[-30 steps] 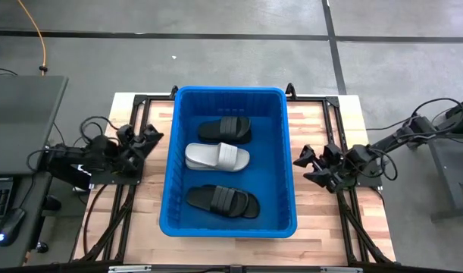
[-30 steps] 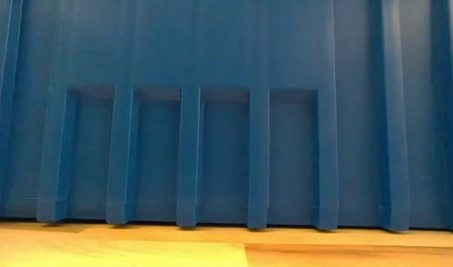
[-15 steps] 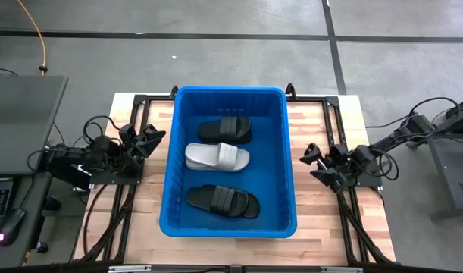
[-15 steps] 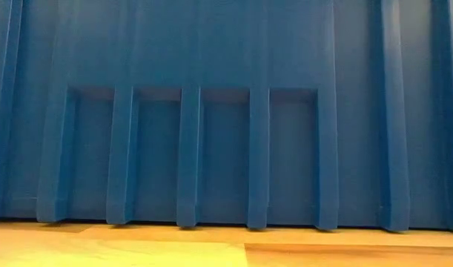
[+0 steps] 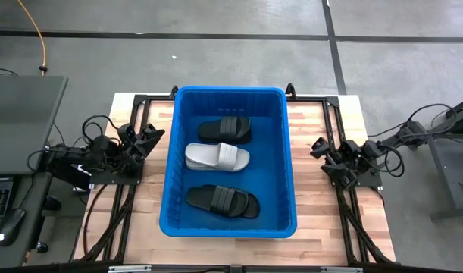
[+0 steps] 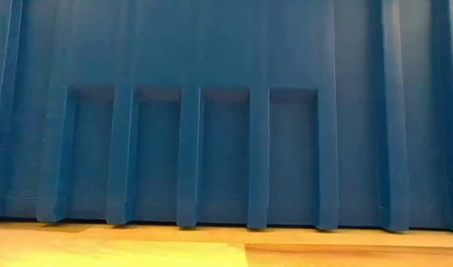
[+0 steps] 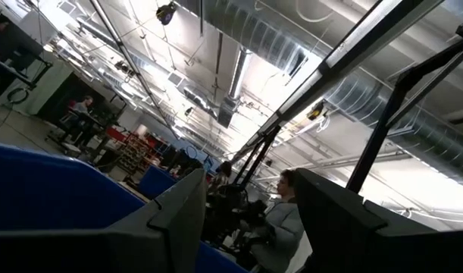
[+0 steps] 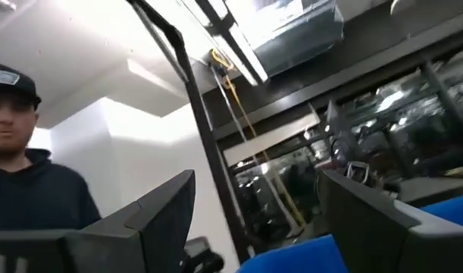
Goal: Pick and place slides into bin
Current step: Return to Home Position
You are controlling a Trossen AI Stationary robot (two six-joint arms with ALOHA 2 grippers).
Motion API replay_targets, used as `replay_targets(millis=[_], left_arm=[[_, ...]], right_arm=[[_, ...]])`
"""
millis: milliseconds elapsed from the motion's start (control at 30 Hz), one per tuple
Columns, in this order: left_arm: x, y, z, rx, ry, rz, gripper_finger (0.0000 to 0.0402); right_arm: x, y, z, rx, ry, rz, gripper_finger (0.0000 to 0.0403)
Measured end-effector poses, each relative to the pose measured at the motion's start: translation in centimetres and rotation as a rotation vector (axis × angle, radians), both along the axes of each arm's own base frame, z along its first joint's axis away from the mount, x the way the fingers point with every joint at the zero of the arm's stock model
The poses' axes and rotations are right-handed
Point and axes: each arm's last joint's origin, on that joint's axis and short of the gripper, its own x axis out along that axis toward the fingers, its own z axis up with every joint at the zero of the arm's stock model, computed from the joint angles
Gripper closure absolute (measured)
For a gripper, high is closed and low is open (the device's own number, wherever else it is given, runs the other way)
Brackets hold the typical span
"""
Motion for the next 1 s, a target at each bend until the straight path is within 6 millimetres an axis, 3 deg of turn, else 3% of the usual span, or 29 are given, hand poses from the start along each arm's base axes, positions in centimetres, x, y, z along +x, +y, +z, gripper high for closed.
replay_targets(millis=[467, 633, 1000], left_arm=[[0.0, 0.0, 0.0, -0.002, 0.001, 0.004, 0.0211], [0.0, 0.0, 0.0, -0.004, 0.002, 0.007, 0.0211], [0.0, 0.0, -0.1, -0.022, 0.002, -0.005, 0.0211]], right_arm=[[-1.8, -0.8, -0.4, -0.053, -0.002, -0.012, 0.0136], [-1.4, -0.8, -1.1, 0.007, 0.106, 0.004, 0.0136], [-1.5, -1.0, -1.0, 0.012, 0.1, -0.079, 0.0136]])
